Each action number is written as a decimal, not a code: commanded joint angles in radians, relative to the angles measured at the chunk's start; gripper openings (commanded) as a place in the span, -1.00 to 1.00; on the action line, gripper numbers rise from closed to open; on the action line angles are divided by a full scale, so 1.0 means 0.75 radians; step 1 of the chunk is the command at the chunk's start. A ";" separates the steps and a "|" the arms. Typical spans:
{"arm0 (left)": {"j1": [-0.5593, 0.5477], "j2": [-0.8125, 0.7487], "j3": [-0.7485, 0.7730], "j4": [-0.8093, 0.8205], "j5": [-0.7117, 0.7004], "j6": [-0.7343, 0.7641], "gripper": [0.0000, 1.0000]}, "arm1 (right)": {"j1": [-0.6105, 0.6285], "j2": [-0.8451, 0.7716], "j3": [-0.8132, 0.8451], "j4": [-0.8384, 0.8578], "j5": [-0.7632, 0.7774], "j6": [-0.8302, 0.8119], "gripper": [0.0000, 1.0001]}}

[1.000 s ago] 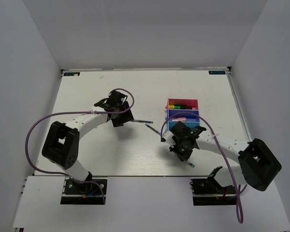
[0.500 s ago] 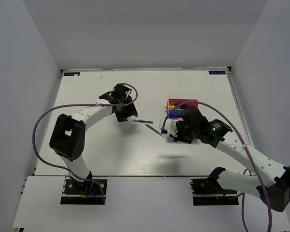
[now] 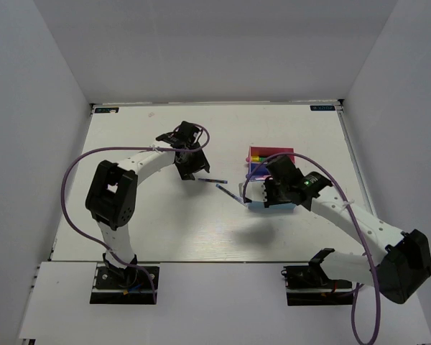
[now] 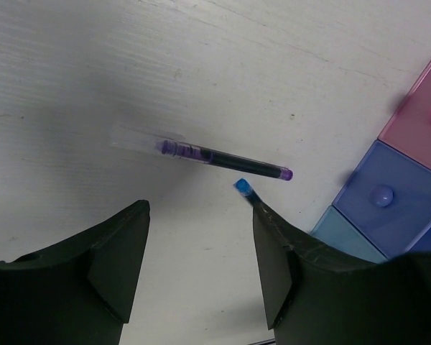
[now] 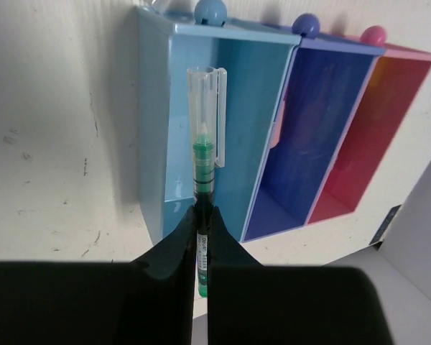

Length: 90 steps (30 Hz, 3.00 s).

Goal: Sort the stationery into containers
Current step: Place the pen in the storage box, then pick up the pen from the center of the board, then place the pen in the storage box.

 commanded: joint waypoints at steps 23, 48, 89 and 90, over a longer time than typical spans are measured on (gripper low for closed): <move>-0.101 0.198 0.318 -0.280 -0.090 -0.265 0.19 | -0.188 -0.149 0.043 0.109 -0.356 0.327 -0.05; -0.163 0.454 0.486 -0.440 -0.315 -0.709 -0.05 | -0.260 -0.528 -0.330 0.229 -0.524 0.483 -0.08; -0.267 0.108 0.674 -0.017 0.642 0.797 -1.00 | -0.344 -0.575 -0.232 0.139 -0.640 0.636 -1.00; -0.297 0.104 0.666 0.000 0.667 0.841 -1.00 | -0.356 -0.575 -0.228 0.137 -0.657 0.638 -1.00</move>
